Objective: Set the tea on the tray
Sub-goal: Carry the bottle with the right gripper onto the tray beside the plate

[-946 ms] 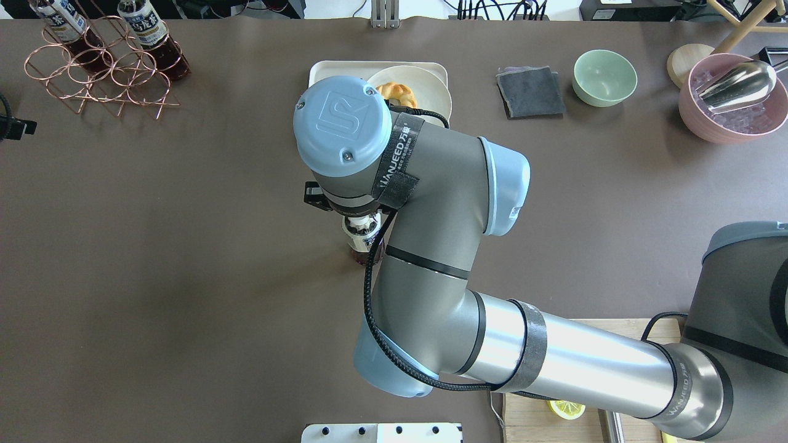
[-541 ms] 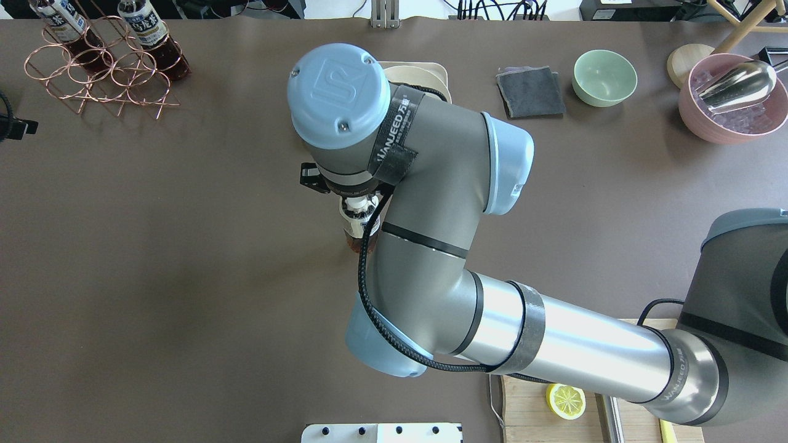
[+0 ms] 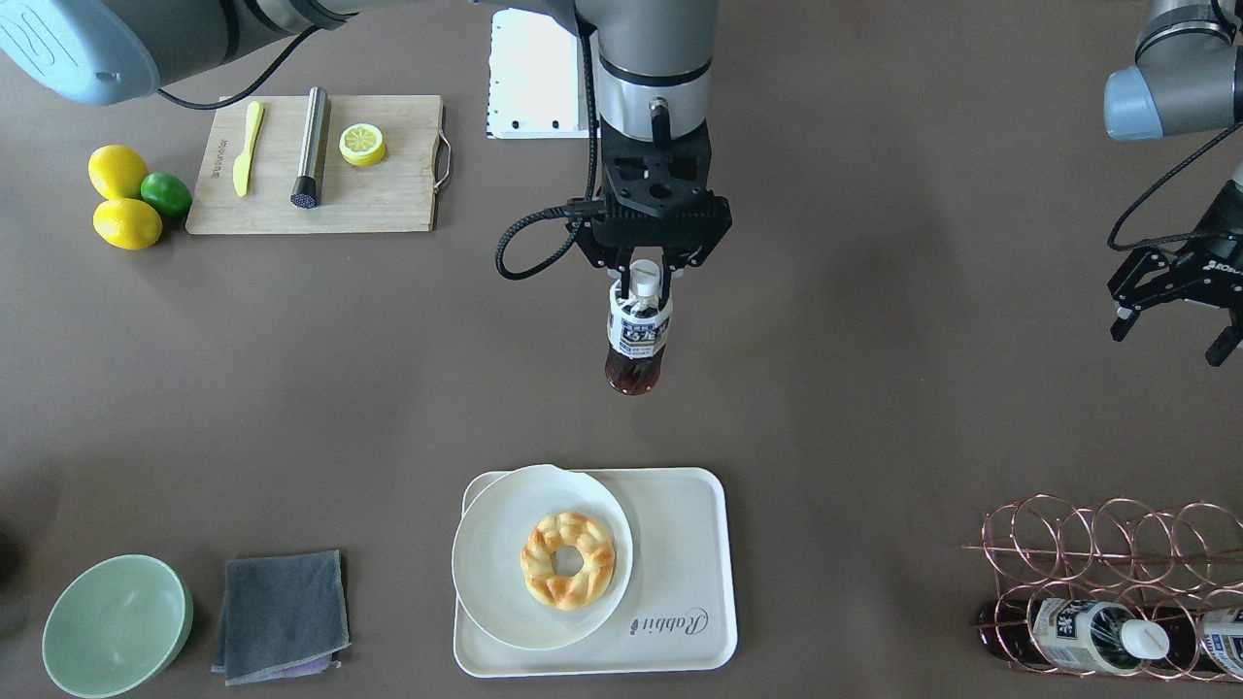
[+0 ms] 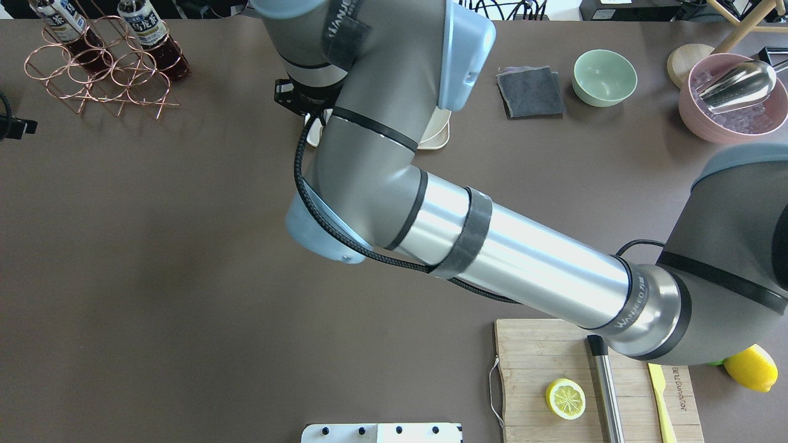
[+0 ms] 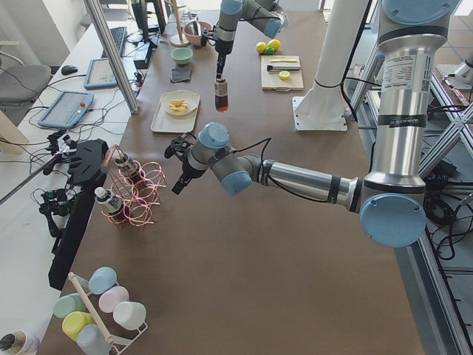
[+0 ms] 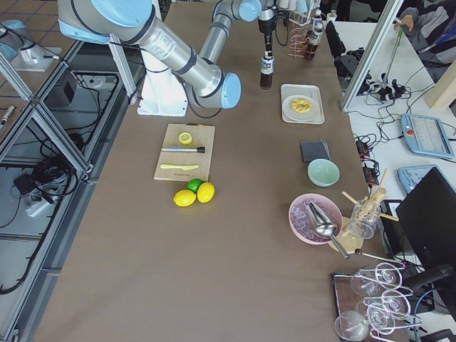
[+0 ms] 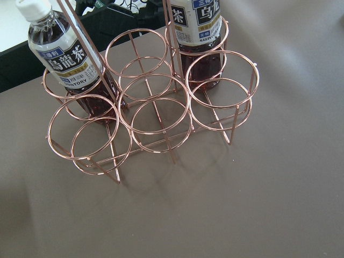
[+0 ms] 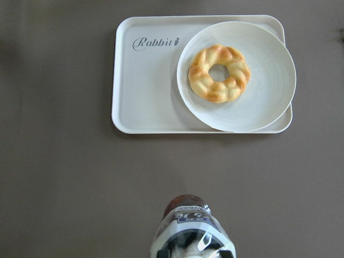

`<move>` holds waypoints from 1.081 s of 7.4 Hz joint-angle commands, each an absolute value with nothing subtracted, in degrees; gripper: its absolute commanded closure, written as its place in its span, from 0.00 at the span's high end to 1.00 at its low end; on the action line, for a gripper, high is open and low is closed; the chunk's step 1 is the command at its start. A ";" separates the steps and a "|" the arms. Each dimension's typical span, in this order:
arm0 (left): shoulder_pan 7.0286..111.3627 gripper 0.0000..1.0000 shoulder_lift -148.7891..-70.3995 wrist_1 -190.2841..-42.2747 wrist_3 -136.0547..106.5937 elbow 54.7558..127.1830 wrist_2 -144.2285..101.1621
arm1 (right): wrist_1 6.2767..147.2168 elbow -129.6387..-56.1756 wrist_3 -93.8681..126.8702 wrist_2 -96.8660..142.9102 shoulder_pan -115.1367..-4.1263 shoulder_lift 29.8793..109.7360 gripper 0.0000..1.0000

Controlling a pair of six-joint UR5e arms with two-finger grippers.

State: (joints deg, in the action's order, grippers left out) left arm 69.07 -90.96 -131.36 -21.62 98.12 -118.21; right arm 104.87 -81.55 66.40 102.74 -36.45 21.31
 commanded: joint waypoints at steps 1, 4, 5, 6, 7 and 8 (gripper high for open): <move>69.08 0.97 -90.88 -131.31 -21.62 97.65 -118.13 | 91.00 -57.03 65.49 105.45 -41.29 10.75 0.00; 69.08 0.97 -91.23 -131.31 -21.88 97.03 -118.04 | 76.23 -39.25 63.46 106.00 -43.50 6.26 0.00; 69.08 0.97 -91.32 -131.31 -21.88 97.03 -117.95 | 76.20 -38.59 63.46 106.00 -43.51 5.98 0.00; 69.08 0.97 -91.32 -131.31 -21.88 97.12 -117.95 | 76.11 -38.41 63.46 106.00 -43.51 5.98 0.00; 69.08 0.97 -91.23 -131.31 -21.88 97.12 -117.95 | 76.20 -38.32 63.46 105.91 -43.51 5.98 0.00; 69.08 0.97 -91.23 -131.31 -21.88 96.95 -117.95 | 76.11 -37.80 63.28 105.73 -43.51 5.98 0.00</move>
State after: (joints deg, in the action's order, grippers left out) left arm 69.08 -91.26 -131.31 -21.88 97.10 -117.96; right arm 76.35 -38.65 63.45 105.94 -43.48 6.07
